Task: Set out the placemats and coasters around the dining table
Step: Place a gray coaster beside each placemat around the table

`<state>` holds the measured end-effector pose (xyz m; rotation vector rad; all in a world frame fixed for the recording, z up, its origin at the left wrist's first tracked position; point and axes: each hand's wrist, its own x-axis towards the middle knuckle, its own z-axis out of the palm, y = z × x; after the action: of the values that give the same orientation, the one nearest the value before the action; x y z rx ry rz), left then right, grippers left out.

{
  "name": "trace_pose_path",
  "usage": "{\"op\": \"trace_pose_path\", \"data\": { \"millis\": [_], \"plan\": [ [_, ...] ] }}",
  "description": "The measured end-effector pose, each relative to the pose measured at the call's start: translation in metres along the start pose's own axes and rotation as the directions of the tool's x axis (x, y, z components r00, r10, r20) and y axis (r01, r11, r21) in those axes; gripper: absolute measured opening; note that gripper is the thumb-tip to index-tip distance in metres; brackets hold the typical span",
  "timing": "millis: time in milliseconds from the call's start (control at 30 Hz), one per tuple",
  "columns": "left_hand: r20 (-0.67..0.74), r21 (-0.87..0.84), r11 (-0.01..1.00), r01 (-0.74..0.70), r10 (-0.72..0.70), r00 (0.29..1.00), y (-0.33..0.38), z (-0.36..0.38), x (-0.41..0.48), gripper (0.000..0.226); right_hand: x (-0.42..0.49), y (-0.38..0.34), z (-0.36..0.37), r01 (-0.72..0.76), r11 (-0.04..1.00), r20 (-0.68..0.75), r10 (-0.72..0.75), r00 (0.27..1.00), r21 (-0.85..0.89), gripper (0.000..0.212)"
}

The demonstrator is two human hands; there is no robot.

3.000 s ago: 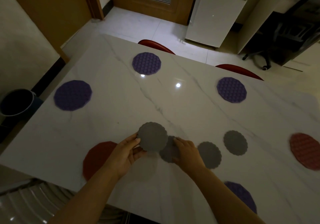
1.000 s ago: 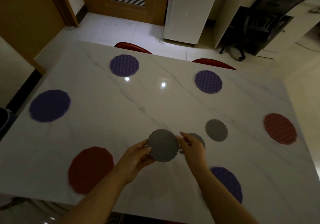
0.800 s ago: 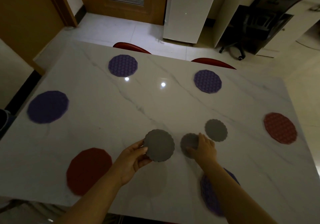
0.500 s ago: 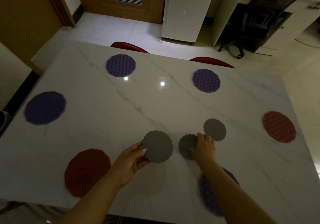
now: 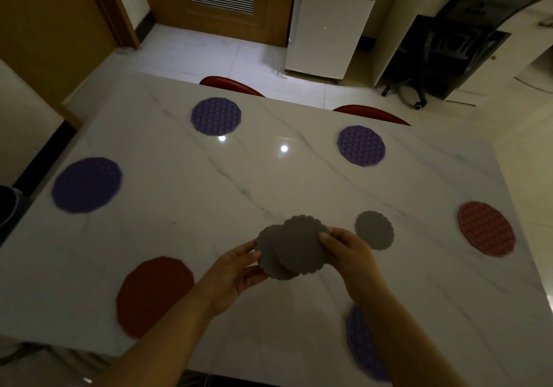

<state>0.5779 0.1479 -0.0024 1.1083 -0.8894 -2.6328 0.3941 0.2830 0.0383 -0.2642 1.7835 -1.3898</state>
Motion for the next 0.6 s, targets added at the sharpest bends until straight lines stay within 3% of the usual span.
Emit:
{"op": "trace_pose_path", "data": {
  "millis": [133,400,600],
  "plan": [
    [0.024,0.01,1.0,0.012,-0.012,1.0,-0.001,0.003,-0.001,0.038,0.003,0.008,0.022,0.058,0.985,-0.072,-0.07,0.995,-0.161,0.006],
    [0.049,0.026,1.0,-0.004,0.003,0.999,-0.003,0.007,-0.005,0.042,-0.001,0.022,0.026,0.144,0.937,-0.037,-0.164,0.986,-0.319,0.03],
    [0.039,0.025,1.0,0.009,-0.01,0.999,-0.005,0.003,-0.002,0.041,-0.004,0.022,0.026,0.198,0.749,0.021,-0.239,0.971,-0.632,0.05]
  ]
}}
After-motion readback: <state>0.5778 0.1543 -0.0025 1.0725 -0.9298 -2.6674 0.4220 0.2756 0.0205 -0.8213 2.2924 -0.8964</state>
